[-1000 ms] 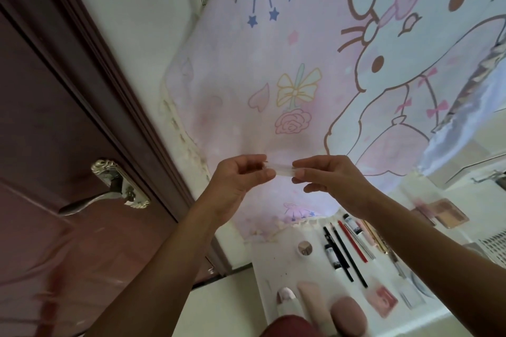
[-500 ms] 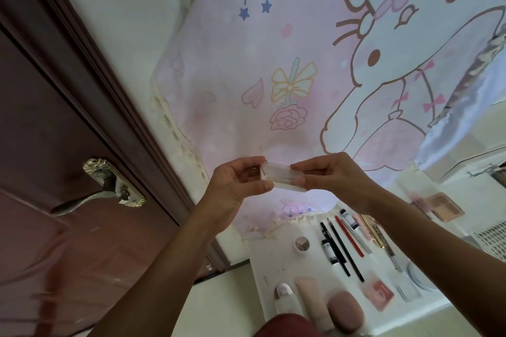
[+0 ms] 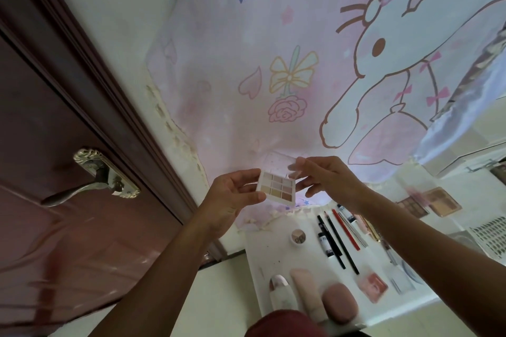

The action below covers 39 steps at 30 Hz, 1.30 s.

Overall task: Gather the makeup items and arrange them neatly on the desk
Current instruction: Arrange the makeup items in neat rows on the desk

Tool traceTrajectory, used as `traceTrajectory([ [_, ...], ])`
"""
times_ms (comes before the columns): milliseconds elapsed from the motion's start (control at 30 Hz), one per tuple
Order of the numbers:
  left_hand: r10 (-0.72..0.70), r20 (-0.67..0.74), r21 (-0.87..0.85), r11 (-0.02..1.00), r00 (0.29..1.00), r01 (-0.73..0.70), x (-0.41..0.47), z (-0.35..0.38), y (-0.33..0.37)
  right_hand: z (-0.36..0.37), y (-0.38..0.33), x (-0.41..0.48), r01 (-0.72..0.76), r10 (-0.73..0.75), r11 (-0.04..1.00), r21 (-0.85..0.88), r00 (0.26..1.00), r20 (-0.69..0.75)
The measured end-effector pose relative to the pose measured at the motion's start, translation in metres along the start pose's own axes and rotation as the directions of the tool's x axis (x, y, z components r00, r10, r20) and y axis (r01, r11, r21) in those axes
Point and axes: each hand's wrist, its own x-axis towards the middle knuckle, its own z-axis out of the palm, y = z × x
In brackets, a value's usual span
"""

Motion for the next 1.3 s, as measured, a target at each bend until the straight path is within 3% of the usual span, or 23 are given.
traceTrajectory([
  [233,-0.083,-0.174,0.065,0.993,0.981,0.096,-0.004,-0.01,-0.05,0.009,0.032,0.018,-0.085,0.079,0.993,-0.079,0.993,-0.084],
  [600,-0.372,-0.357,0.151,0.882,0.857,0.446,0.003,-0.019,-0.17,0.053,0.142,0.075,-0.335,0.364,0.904,-0.264,0.929,0.066],
  [900,-0.494,-0.416,0.044,0.827,0.763,0.56,0.046,-0.018,-0.201,0.068,0.196,0.127,-0.274,0.309,0.894,-0.356,0.95,0.045],
  [1167,-0.475,-0.462,0.018,0.839,0.749,0.544,0.073,-0.019,-0.201,0.075,0.205,0.147,-0.166,0.165,0.891,-0.422,0.986,-0.039],
  [1300,-0.477,-0.453,0.045,0.832,0.754,0.553,0.077,-0.023,-0.21,0.082,0.207,0.146,-0.19,0.157,0.897,-0.399,0.981,-0.116],
])
